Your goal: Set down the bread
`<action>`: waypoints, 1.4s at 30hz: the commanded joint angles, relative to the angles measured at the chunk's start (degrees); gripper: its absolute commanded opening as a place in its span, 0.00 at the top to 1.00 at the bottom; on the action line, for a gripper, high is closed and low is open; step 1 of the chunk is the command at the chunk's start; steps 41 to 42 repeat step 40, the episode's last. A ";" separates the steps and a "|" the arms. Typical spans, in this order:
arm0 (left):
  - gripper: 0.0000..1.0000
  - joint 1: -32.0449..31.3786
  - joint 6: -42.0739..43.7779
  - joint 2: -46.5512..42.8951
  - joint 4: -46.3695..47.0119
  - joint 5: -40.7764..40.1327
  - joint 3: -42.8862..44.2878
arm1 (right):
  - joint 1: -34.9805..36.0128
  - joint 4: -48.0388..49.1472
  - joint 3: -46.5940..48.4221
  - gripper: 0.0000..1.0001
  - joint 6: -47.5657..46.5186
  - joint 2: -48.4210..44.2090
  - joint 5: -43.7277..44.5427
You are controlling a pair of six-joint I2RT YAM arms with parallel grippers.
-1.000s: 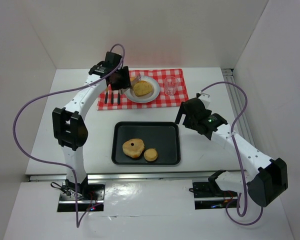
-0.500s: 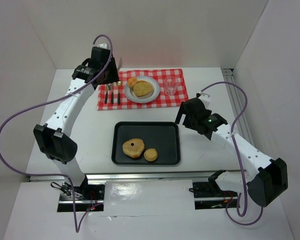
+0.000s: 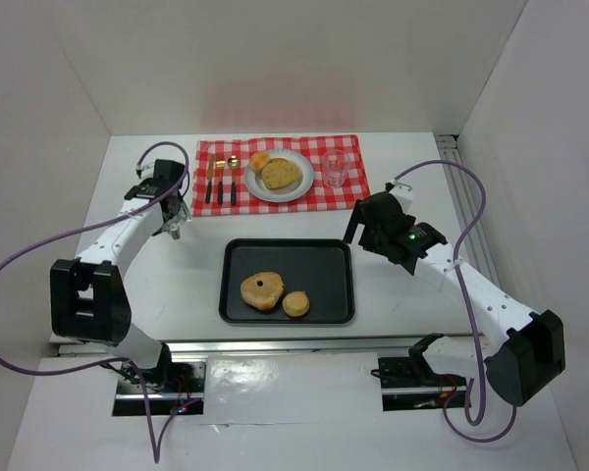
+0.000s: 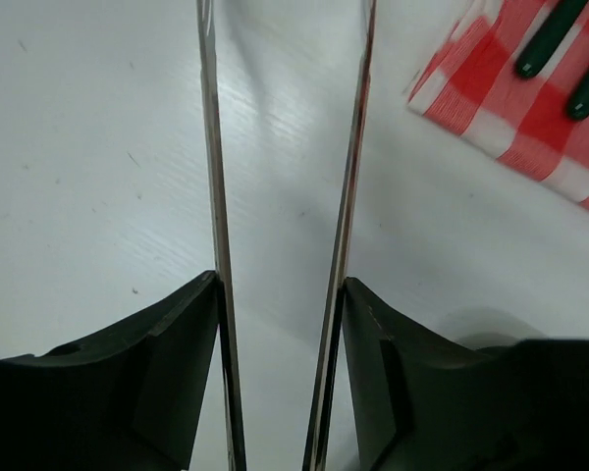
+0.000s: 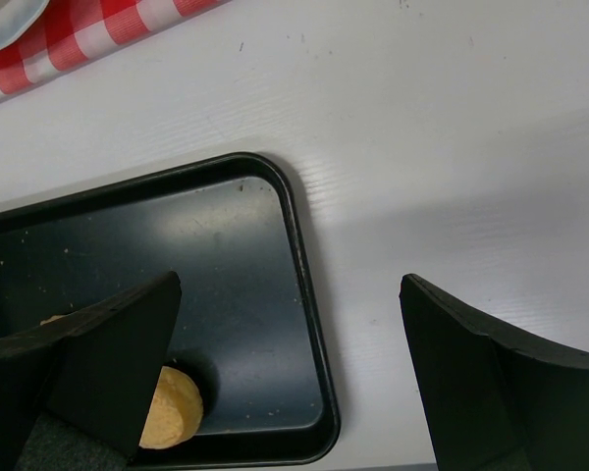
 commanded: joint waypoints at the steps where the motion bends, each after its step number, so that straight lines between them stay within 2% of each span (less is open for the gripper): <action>1: 0.36 0.62 -3.48 1.16 6.81 3.68 -1.47 | 0.46 2.28 1.11 0.00 -0.40 -0.62 0.88; 3: 0.21 0.62 -4.36 2.75 4.63 4.48 -0.07 | 0.46 2.28 1.11 0.00 -0.40 -0.62 0.88; 4: 0.07 0.62 -4.89 4.50 3.57 5.00 0.64 | 0.46 2.28 1.11 0.00 -0.40 -0.62 0.88; 6: 0.00 0.62 -4.90 6.27 -0.47 5.01 3.97 | 0.46 2.28 1.11 0.00 -0.40 -0.62 0.88; 11: 0.00 1.15 -4.90 7.50 -8.73 5.54 13.88 | 0.46 2.28 1.11 0.00 -0.40 -0.10 0.88; 16: 0.00 -1.66 -1.74 0.49 -13.05 6.15 18.22 | 0.98 2.80 1.64 0.00 -0.40 0.43 0.88; 20: 0.01 -4.30 2.74 -9.59 -8.67 9.48 10.24 | 0.98 2.20 2.26 0.00 -0.92 0.96 1.40; 25: 0.02 -4.83 6.00 -21.92 0.28 20.01 -3.28 | 0.98 2.10 2.43 0.00 -0.92 1.49 1.93; 27: 0.04 -4.83 7.23 -26.13 2.41 22.49 -6.02 | 0.98 2.63 2.43 0.00 -0.92 1.49 1.23; 31: 0.00 -4.30 7.23 -27.48 4.09 26.36 -9.46 | 0.98 2.63 2.43 0.00 -0.92 1.49 1.23; 42: 0.02 -4.30 7.23 -25.72 5.14 27.33 -9.46 | 0.98 2.10 1.38 0.00 -0.92 0.43 1.75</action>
